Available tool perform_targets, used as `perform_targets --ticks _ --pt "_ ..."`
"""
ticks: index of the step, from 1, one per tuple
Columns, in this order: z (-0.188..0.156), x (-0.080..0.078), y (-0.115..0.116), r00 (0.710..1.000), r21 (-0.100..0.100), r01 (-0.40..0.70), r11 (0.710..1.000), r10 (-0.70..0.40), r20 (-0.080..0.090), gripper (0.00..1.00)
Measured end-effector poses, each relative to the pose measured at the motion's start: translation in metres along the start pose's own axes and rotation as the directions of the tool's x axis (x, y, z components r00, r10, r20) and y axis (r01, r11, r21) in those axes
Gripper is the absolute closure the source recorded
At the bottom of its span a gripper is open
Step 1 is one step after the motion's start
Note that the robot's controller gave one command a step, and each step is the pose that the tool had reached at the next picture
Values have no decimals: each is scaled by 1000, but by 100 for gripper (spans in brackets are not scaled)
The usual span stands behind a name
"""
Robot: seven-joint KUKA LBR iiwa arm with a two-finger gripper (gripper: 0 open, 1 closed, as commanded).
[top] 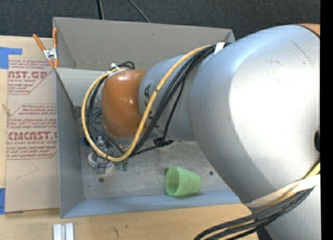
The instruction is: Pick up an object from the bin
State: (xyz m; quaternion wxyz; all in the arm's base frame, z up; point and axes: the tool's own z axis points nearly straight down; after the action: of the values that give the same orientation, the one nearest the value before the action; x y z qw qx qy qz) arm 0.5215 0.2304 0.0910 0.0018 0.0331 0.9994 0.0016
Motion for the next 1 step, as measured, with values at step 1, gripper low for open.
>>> perform_targets --ticks 1 --pt "-137 8 3 1000 -2 25 1000 -25 5 100"
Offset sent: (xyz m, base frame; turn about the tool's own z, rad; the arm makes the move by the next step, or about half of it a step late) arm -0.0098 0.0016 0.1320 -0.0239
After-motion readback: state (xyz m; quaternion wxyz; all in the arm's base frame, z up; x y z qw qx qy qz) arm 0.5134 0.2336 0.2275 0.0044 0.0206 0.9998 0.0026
